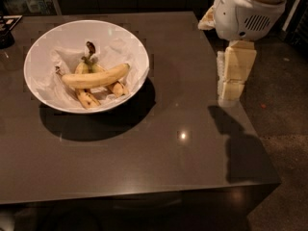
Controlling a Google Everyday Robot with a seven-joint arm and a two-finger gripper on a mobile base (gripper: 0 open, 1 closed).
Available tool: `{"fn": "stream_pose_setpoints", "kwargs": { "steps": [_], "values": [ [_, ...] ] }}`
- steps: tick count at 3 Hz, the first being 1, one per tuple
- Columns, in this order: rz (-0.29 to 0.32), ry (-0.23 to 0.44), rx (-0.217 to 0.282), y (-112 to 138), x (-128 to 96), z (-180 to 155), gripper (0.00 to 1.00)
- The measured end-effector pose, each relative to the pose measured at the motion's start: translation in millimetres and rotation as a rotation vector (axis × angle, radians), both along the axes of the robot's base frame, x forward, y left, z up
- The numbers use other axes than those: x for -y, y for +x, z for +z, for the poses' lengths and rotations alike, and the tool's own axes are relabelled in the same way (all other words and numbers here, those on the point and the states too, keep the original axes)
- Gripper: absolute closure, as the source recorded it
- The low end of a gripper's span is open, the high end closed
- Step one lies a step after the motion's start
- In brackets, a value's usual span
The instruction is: Pick banana from white bowl
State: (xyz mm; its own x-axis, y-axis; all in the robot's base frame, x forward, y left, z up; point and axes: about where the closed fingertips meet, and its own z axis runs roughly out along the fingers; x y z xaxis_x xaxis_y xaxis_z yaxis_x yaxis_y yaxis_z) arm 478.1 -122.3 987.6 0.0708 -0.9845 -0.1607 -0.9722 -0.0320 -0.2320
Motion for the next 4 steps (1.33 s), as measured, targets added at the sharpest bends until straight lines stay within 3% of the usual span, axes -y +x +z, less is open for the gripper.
{"fn": "stream_pose_setpoints", "kwargs": {
  "steps": [1, 3, 4],
  "values": [
    [0.033, 0.003, 0.015, 14, -23, 0, 0.00],
    [0.150, -0.053, -0.024, 78, -121, -18, 0.00],
    [0.183, -0.031, 0.003, 86, -146, -16, 0.00]
  ]
}}
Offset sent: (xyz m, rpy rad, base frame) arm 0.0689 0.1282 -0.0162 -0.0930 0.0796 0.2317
